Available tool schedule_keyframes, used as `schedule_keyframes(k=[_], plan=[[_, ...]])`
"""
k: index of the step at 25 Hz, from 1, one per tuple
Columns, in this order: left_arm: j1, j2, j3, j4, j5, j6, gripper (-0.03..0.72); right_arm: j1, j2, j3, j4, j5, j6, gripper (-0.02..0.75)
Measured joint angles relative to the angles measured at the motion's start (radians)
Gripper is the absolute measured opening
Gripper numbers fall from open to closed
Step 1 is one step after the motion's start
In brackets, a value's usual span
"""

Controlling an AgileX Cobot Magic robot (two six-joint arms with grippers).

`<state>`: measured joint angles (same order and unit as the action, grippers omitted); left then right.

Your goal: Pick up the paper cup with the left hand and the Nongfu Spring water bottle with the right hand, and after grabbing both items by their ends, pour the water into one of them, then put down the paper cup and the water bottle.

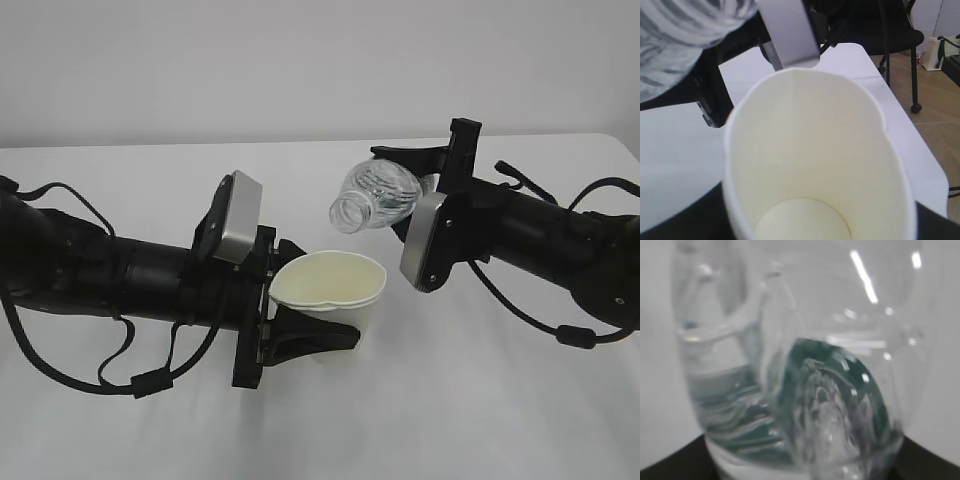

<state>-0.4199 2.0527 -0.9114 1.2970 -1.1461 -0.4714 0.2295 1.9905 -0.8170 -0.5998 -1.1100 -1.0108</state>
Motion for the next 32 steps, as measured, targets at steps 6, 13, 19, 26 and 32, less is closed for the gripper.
schedule_keyframes(k=[6, 13, 19, 26, 32], plan=[[0.0, 0.0, 0.0, 0.002, 0.0, 0.0, 0.418, 0.0, 0.0, 0.0, 0.01, 0.0, -0.044, 0.412], [0.0, 0.0, 0.0, 0.002, 0.002, 0.0, 0.417, 0.0, 0.0, 0.0, 0.025, -0.002, -0.076, 0.412], [0.0, 0.0, 0.0, 0.002, 0.005, 0.0, 0.417, 0.0, 0.0, 0.0, 0.036, -0.002, -0.116, 0.412], [0.0, 0.0, 0.0, -0.013, 0.025, 0.0, 0.417, 0.0, 0.0, 0.0, 0.04, -0.002, -0.149, 0.412], [0.0, 0.0, 0.0, -0.022, 0.035, 0.002, 0.417, 0.0, 0.0, 0.0, 0.047, -0.002, -0.164, 0.412]])
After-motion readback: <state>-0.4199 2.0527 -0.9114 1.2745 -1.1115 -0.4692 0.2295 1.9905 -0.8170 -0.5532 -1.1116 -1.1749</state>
